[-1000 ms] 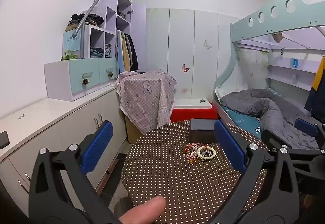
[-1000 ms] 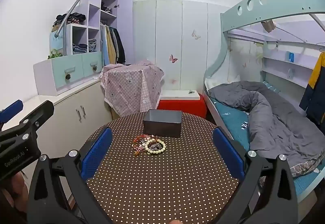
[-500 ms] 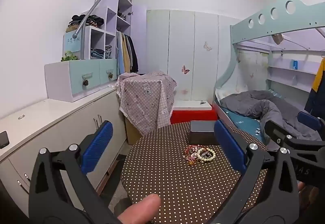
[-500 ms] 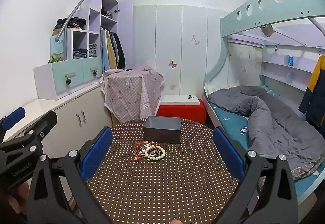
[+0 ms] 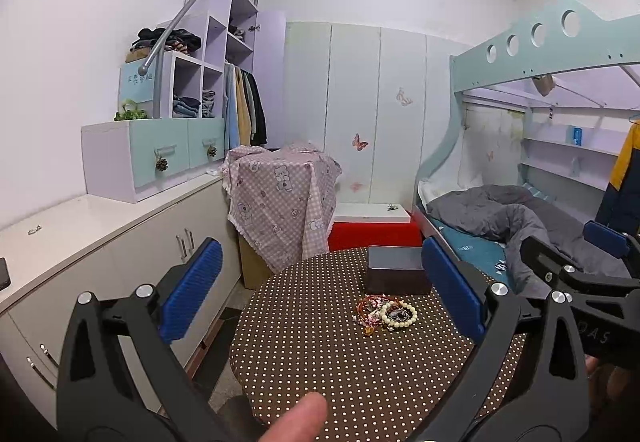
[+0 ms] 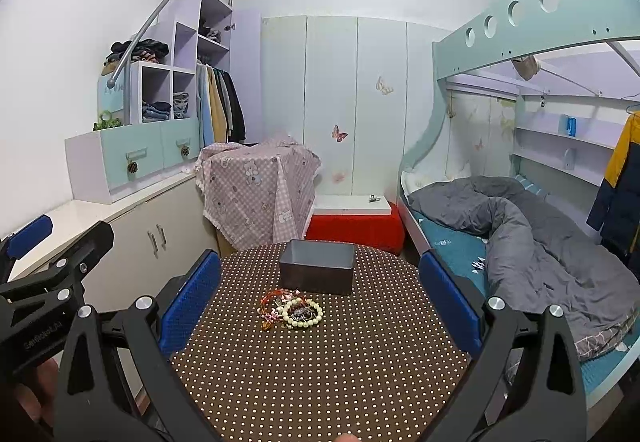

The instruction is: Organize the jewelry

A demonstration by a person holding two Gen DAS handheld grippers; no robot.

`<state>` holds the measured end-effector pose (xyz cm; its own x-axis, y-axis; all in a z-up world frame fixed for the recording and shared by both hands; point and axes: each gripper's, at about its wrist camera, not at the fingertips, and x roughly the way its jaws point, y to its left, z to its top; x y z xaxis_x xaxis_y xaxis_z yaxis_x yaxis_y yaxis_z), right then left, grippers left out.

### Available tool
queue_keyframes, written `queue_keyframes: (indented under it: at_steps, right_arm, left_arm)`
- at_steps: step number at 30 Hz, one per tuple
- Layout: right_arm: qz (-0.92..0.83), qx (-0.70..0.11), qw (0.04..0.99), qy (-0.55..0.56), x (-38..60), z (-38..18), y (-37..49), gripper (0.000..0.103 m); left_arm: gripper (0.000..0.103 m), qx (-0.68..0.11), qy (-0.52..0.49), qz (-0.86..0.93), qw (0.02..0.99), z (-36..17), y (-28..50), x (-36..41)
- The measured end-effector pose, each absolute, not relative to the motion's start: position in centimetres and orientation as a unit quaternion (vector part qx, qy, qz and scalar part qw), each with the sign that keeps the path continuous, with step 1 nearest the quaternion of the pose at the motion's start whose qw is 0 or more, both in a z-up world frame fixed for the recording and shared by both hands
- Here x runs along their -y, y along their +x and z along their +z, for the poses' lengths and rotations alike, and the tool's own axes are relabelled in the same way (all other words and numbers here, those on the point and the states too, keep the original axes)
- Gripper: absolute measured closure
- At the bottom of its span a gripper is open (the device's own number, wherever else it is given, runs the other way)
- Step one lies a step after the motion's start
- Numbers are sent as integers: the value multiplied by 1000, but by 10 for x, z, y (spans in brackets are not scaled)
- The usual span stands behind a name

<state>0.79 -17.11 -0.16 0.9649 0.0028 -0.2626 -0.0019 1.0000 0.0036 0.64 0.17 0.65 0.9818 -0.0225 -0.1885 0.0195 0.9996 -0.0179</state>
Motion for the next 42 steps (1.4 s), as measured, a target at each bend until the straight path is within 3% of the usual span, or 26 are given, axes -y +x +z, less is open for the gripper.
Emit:
queue_keyframes:
  at_steps: [20, 42]
  right_arm:
    - [1, -143, 990, -10, 179, -14, 47, 8]
    - [2, -322, 947, 4, 222, -119, 168, 8]
  left_arm:
    - [5, -120, -1, -4, 993, -11, 50, -4]
    - [5, -329, 23, -20, 944, -135, 213, 13]
